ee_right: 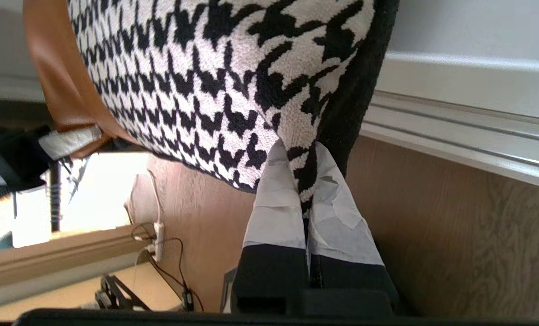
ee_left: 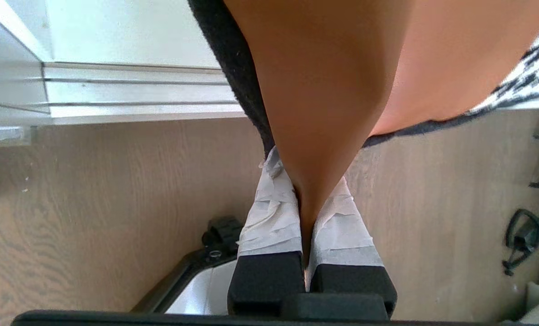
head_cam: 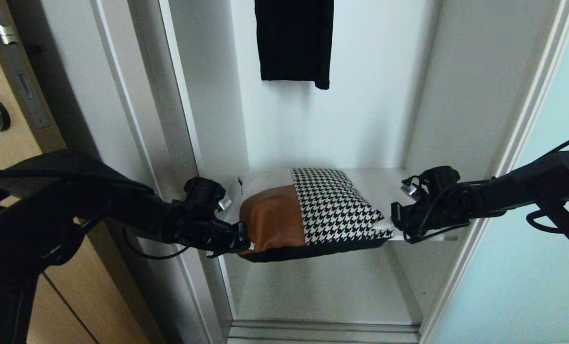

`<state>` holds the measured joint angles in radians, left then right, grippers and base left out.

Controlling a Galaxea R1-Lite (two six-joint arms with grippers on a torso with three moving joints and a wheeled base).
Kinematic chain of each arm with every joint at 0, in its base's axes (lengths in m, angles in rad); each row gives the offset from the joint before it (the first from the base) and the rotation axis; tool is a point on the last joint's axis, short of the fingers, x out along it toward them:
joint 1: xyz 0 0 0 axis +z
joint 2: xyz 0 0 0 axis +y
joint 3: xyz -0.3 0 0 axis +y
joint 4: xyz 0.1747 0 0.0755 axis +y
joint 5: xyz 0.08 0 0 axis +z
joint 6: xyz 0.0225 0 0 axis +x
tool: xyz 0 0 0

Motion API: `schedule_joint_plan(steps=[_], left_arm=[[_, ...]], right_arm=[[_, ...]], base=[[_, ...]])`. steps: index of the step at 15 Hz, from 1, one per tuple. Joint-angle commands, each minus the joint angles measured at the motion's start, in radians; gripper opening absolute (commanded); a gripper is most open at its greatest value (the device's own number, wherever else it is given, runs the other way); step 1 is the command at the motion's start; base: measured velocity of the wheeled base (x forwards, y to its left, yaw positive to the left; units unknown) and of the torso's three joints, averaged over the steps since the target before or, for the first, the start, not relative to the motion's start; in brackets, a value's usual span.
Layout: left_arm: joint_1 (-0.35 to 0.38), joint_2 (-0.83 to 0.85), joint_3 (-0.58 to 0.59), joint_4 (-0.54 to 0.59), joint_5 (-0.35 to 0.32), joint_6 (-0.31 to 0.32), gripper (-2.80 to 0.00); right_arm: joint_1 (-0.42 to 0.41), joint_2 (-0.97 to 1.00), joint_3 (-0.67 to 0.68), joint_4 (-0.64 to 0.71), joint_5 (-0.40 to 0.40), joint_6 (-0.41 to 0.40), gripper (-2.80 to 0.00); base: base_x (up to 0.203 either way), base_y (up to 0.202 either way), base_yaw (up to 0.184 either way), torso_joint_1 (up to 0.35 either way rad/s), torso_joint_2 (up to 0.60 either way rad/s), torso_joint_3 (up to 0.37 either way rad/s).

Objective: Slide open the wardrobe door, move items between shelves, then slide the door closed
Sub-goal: Place the pillow on the lower shelf

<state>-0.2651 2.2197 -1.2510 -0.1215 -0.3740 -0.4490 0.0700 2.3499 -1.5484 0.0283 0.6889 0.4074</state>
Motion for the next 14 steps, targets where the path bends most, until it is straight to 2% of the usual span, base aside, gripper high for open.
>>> schedule_joint_plan(steps=[1,3,9,12,14], left_arm=[[-0.001,-0.03,0.011,0.0,0.024,-0.006,-2.8],[-0.006,-0.068,0.039,-0.005,0.042,-0.002,-2.8],[-0.039,-0.159,0.15,-0.152,0.096,-0.006,-2.8],[-0.07,-0.233,0.225,-0.216,0.194,0.0,-2.8],[-0.085,-0.289,0.279,-0.224,0.24,0.031,-2.8]], right_arm=[[-0.001,-0.054,0.03,0.006,0.005,-0.005,-2.8],[-0.006,-0.119,0.099,-0.001,0.02,-0.009,-2.8],[-0.01,-0.397,0.379,-0.115,0.046,-0.037,-2.8],[-0.01,-0.538,0.486,-0.152,0.046,-0.036,-2.8],[-0.01,-0.628,0.543,-0.156,0.046,-0.035,-2.8]], base=[[0.0,0.0,0.0,0.0,0.0,0.0],[0.0,0.0,0.0,0.0,0.0,0.0],[0.0,0.0,0.0,0.0,0.0,0.0],[0.0,0.0,0.0,0.0,0.0,0.0],[0.0,0.0,0.0,0.0,0.0,0.0]])
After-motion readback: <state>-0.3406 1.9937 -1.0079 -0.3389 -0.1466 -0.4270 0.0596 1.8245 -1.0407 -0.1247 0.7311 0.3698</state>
